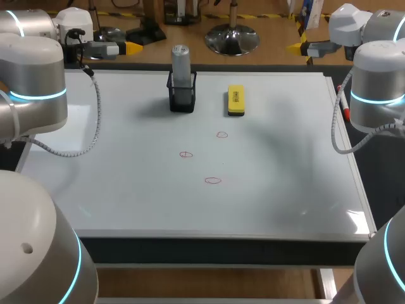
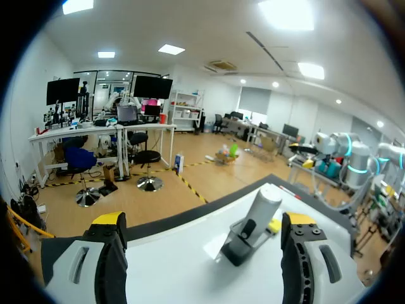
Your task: Pick up the inspection probe, press it on each red-marked spot on the whiteboard one by one, put down the probe, pick up the eraser, and wipe off all the red marks.
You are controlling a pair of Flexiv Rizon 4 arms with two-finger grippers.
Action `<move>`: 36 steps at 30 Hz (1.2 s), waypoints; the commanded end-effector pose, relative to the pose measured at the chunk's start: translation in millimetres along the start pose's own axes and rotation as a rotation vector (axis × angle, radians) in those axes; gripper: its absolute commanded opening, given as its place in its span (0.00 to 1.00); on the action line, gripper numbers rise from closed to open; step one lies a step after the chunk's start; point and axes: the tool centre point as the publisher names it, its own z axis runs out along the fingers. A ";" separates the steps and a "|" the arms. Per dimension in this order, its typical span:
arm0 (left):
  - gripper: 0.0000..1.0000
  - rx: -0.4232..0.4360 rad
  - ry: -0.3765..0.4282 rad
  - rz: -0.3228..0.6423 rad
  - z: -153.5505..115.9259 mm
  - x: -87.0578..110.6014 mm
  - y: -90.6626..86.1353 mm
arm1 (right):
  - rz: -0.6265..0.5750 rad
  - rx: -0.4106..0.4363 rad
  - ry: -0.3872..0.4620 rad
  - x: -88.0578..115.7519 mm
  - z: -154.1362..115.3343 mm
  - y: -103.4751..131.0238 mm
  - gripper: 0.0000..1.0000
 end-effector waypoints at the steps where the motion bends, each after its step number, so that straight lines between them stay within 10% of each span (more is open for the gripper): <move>1: 1.00 0.001 0.000 0.000 0.2 -0.3 0.5 | 0.000 0.000 0.000 -0.3 0.1 -0.2 1.00; 19: 1.00 -0.008 0.046 0.029 2.8 4.3 -0.5 | 0.000 0.000 0.000 -0.3 0.1 -0.2 1.00; 36: 1.00 -0.081 0.650 0.299 39.9 53.9 -1.5 | 0.000 0.000 0.000 -0.3 0.1 -0.2 1.00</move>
